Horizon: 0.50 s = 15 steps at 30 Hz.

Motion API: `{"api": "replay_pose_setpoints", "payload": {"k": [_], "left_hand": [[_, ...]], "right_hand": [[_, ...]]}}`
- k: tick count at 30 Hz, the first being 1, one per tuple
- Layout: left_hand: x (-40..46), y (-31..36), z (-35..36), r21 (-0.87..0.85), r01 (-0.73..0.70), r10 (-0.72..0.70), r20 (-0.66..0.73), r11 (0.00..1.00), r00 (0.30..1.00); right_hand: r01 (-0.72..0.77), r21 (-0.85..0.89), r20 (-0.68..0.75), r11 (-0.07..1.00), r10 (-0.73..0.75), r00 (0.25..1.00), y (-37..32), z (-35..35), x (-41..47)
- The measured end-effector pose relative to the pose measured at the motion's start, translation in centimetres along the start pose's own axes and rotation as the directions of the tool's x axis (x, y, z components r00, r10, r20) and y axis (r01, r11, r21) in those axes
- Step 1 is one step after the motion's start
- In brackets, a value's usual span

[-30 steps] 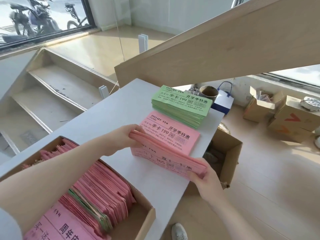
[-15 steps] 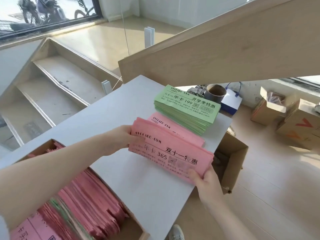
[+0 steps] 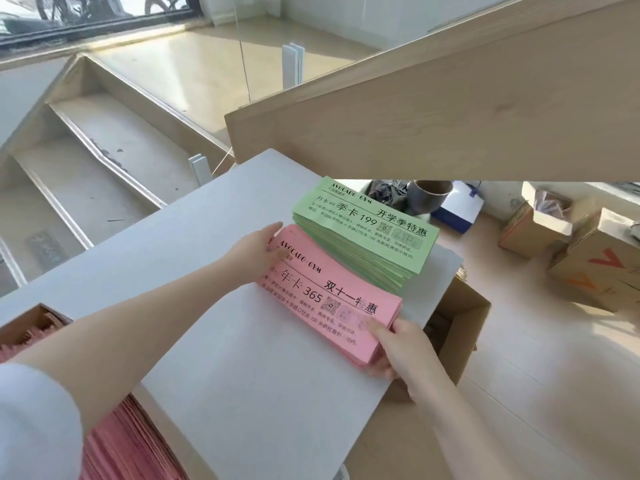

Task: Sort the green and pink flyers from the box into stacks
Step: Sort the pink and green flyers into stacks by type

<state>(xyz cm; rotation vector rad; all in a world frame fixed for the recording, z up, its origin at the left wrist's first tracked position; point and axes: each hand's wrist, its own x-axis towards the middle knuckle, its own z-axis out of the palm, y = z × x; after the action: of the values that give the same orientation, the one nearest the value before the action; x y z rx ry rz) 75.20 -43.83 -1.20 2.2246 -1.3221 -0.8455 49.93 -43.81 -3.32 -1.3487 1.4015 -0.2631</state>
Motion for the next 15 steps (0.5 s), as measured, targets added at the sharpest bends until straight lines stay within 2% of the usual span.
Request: {"api": "replay_pose_setpoints", "payload": {"k": [2, 3, 5, 7, 10, 15], "left_hand": [[-0.2, -0.8, -0.4, -0.055, 0.027, -0.021, 0.118, 0.998, 0.993], [-0.4, -1.3, -0.7, -0.038, 0.047, -0.039, 0.199, 0.998, 0.979], [-0.9, -2.3, -1.1, 0.174, 0.004, -0.057, 0.306, 0.985, 0.95], [-1.1, -2.6, -0.8, 0.341, -0.085, -0.021, 0.296, 0.936, 0.955], [-0.7, -2.4, -0.3, 0.391, -0.151, 0.054, 0.249, 0.908, 0.967], [-0.8, -1.7, -0.3, 0.398, -0.144, 0.044, 0.249, 0.906, 0.968]], "right_hand": [[0.025, -0.369, -0.153, 0.929, -0.088, 0.984, 0.6, -0.9, 0.5], [0.031, -0.474, -0.217, 0.88, -0.151, 0.964, 1.0, -1.2, 0.7], [0.106, -0.478, -0.215, 0.872, -0.233, 0.948, 1.4, -1.3, 0.7], [0.23, -0.398, -0.107, 0.888, -0.294, 0.95, 1.3, -0.6, 0.5], [0.312, -0.406, -0.067, 0.859, -0.368, 0.927, 2.0, 0.7, 0.6], [0.32, -0.465, -0.105, 0.825, -0.411, 0.906, 2.3, 1.4, 0.2]]}}
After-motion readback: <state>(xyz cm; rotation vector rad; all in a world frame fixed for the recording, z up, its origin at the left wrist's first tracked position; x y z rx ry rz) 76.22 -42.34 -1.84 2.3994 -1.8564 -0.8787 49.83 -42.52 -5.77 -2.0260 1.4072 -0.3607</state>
